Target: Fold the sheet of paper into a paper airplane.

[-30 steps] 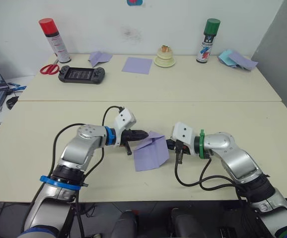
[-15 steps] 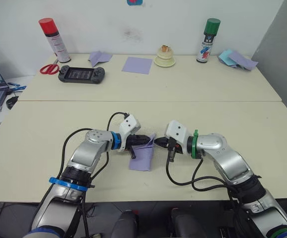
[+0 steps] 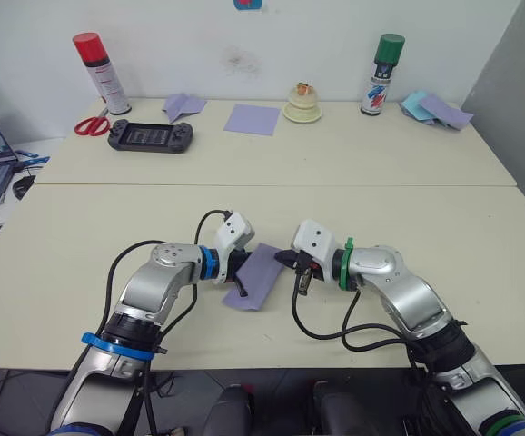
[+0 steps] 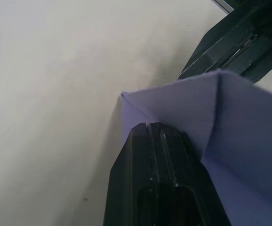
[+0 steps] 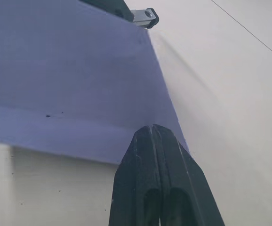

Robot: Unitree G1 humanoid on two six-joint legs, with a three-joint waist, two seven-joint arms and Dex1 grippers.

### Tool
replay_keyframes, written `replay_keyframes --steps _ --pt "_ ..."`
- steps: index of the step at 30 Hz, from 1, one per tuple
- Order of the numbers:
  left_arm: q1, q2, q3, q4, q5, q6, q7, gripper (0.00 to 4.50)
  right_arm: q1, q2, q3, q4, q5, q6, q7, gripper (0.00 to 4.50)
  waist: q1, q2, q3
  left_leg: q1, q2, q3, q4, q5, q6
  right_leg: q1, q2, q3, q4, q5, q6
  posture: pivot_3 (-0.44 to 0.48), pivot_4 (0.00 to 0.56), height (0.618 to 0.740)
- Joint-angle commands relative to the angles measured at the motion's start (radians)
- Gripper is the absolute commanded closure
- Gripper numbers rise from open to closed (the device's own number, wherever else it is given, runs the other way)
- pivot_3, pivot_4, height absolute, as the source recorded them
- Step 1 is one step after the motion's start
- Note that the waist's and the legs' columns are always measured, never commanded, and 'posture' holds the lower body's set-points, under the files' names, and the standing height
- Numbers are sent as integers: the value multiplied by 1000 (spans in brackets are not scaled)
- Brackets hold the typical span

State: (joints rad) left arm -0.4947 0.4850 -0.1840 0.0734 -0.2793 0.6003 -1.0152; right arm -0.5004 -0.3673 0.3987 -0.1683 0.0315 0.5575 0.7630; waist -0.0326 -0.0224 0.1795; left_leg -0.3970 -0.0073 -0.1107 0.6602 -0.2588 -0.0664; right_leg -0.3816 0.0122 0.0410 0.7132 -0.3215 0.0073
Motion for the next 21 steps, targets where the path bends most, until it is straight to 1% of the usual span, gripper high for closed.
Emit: replay_keyframes --steps 1,4,13,21 --pt "12 20 0 -72 -28 25 -20 4444 -12 -5 -1 -4 -11 0 -7 4500 0 0 0 0 0 0 0 0 0 0 0 0 0 0 0 0 150 740" --pt "34 39 -13 -78 -13 14 -21 4444 -6 -11 4 3 -21 -6 -6 4500 -1 0 0 0 0 0 0 0 0 0 0 0 0 0 0 0 150 740" --pt "72 38 -16 -88 -11 28 3 4444 -1 -8 26 10 -25 -18 0 4500 0 0 0 0 0 0 0 0 0 0 0 0 0 0 0 0 150 740" --pt "41 -18 3 -69 -31 32 42 4444 12 -19 35 -27 -19 -4 18 4500 0 0 0 0 0 0 0 0 0 0 0 0 0 0 0 0 150 740"
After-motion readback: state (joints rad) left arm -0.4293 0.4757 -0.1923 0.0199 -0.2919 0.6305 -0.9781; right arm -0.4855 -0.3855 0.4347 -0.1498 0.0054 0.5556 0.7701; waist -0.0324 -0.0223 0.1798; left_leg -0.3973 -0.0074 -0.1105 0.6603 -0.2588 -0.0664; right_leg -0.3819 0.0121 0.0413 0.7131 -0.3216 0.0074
